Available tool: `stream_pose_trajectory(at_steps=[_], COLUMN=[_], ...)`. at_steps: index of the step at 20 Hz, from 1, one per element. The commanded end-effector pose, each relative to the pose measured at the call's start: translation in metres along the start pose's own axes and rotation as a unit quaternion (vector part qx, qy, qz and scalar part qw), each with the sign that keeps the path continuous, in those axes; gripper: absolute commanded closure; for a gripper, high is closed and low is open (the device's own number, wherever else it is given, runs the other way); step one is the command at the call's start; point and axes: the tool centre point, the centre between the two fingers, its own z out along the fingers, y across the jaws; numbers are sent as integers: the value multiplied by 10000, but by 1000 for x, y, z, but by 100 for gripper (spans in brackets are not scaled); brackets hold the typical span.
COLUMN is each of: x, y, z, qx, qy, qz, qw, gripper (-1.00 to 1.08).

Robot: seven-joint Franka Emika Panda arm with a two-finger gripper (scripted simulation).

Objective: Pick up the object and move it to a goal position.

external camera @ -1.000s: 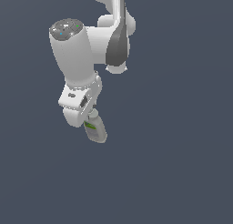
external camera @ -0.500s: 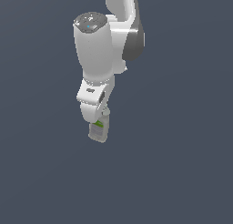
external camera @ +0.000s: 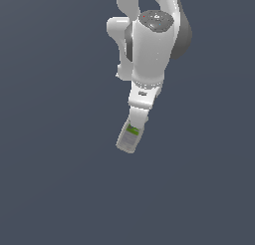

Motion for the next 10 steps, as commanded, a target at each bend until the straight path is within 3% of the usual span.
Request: stream_pose_trajectory(at_steps=[1, 10], x=[19, 48], y=[-7, -20], z=[-9, -12], qx=[-59, -56], qy=[19, 22], qz=[7, 9], qw=[10000, 10000], gripper=[108, 108])
